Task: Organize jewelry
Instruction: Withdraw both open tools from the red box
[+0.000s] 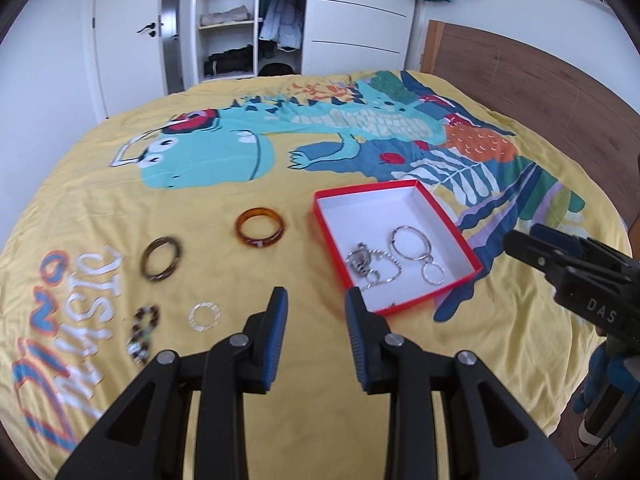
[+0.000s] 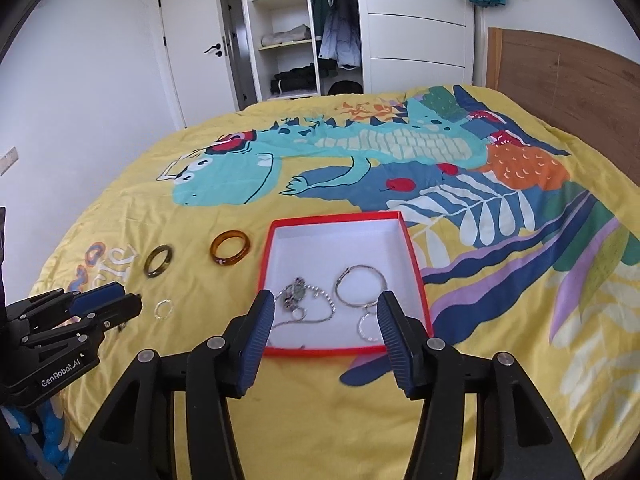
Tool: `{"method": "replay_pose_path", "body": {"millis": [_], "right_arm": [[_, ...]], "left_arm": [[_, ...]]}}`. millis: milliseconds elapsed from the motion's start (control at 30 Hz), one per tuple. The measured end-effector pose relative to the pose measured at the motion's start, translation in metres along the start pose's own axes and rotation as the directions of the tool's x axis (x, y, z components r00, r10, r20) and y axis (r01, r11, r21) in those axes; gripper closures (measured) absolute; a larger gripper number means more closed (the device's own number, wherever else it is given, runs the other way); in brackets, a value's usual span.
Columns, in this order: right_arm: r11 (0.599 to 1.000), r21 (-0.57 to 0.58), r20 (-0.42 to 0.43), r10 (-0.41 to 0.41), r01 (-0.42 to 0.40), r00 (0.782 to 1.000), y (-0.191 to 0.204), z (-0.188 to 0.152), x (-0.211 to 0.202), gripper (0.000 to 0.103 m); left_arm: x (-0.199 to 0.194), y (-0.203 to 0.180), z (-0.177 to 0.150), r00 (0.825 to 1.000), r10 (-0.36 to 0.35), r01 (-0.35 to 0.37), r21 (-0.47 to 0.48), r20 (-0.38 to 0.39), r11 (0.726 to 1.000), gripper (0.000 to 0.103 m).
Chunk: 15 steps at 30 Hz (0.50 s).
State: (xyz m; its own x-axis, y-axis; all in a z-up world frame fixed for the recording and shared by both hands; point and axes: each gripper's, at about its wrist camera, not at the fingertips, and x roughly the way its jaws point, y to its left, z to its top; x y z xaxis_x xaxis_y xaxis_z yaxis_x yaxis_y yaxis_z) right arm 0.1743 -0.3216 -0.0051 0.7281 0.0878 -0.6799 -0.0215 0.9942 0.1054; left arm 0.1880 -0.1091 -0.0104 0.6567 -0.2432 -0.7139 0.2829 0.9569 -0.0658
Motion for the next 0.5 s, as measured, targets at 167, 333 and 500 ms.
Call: {"method": "replay_pose_path", "body": {"millis": [167, 333, 500], "right_arm": [[1.0, 0.011, -0.001, -0.006, 0.006, 1.0, 0.01, -0.019, -0.023, 0.047], [1.0, 0.021, 0.012, -0.009, 0.009, 1.0, 0.017, -0.035, -0.046, 0.047], [1.0, 0.021, 0.032, -0.002, 0.001, 0.999, 0.024, -0.046, -0.065, 0.041]], "left_arm": [[-0.03, 0.008, -0.015, 0.999, 0.024, -0.024, -0.012, 0.021, 1.0, 0.069], [-0.061, 0.015, -0.026, 0.997, 0.056, -0.055, -0.009, 0.056, 0.998, 0.069], [-0.086, 0.015, -0.038, 0.993, 0.082, -0.083, 0.004, 0.086, 0.997, 0.067]]}}
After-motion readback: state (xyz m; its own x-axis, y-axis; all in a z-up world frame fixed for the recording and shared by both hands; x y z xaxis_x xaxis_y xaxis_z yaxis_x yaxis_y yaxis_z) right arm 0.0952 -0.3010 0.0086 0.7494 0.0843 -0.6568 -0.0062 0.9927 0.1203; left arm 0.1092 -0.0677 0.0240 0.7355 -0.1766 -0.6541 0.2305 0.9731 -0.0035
